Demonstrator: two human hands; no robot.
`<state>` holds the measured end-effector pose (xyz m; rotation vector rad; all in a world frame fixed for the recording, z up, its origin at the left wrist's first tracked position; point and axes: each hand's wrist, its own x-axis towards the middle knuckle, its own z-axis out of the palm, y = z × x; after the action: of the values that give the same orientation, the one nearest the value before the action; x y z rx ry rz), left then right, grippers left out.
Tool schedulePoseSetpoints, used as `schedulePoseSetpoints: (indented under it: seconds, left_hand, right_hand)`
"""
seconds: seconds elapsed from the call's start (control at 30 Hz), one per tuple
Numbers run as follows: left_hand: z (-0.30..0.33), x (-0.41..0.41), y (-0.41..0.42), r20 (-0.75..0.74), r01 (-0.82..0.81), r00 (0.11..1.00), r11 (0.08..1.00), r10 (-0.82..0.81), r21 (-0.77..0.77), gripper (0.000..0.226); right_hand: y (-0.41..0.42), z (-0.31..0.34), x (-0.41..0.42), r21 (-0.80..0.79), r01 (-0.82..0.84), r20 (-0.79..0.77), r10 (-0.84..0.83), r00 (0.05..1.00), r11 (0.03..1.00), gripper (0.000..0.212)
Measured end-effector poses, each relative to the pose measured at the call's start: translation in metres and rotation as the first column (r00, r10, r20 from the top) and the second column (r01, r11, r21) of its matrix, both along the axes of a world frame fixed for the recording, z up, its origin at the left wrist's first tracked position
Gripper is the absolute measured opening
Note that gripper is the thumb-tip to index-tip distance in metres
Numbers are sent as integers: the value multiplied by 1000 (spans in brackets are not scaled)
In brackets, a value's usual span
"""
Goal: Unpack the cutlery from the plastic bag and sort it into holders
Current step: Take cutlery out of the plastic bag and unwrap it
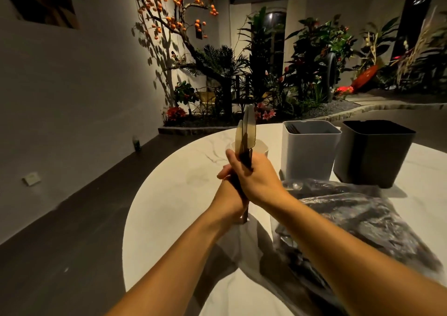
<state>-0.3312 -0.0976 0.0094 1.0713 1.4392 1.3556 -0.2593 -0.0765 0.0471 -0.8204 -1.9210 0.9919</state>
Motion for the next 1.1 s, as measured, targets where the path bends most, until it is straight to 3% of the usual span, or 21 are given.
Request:
schedulePoseSetpoints:
  seconds: [0.03, 0.17, 0.23, 0.33, 0.4, 0.47, 0.5, 0.57, 0.67, 0.8, 0.87, 0.93, 1.1]
  left_hand:
    - [0, 0, -5, 34, 17, 999, 1000, -17, -3, 24]
    - [1, -8, -29, -64, 135, 989, 991, -133, 16, 24]
    - [0, -11, -39, -91, 253, 962, 965, -258, -67, 27]
    - [-10, -26, -46, -223, 342, 902, 926, -371, -158, 64]
    - [-9, -40, -48, -176, 394, 899, 916, -401, -77, 83]
    - [4, -43, -51, -34, 446, 895, 891, -445, 79, 82]
    - [15, -39, -52, -24, 420, 906, 894, -422, 154, 79]
    - [32, -27, -47, -171, 239, 965, 934, -198, 266, 74]
    - [39, -10, -37, -255, 26, 964, 921, 80, 388, 83]
    - [24, -3, -31, -243, -61, 956, 925, 162, 376, 48]
    - [19, -1, -27, -227, -106, 953, 922, 201, 371, 29]
    - [16, 1, -23, -224, -139, 946, 920, 233, 366, 14]
    - [4, -3, -17, -365, -229, 881, 947, 301, 227, 18]
  right_hand:
    - [-6, -2, -1, -13, -18, -69, 17, 997, 1000, 42]
    - [-14, 0, -1, -187, -67, -345, -1, 939, 980, 31]
    - [-16, -7, -1, -198, -43, -298, -18, 954, 979, 33]
    - [-22, -31, -1, -186, 6, -190, -42, 981, 982, 34]
    - [-22, -40, 1, -206, 8, -201, -51, 978, 978, 33]
    - [-22, -43, 2, -234, -17, -246, -42, 968, 972, 28]
    - [-22, -42, 1, -249, -33, -276, -38, 960, 968, 27]
    - [-25, -38, -1, -249, -17, -282, -56, 958, 968, 28]
    - [-31, -42, -7, -229, 88, -159, -126, 979, 970, 30]
    - [-32, -61, -16, -196, 77, 64, -65, 996, 978, 10]
    - [-27, -67, -15, -114, 94, 38, -91, 995, 989, 7]
    - [-22, -72, -16, -52, 154, -5, -154, 988, 987, 22]
    - [-35, -69, -15, -129, 109, 140, -91, 986, 986, 25]
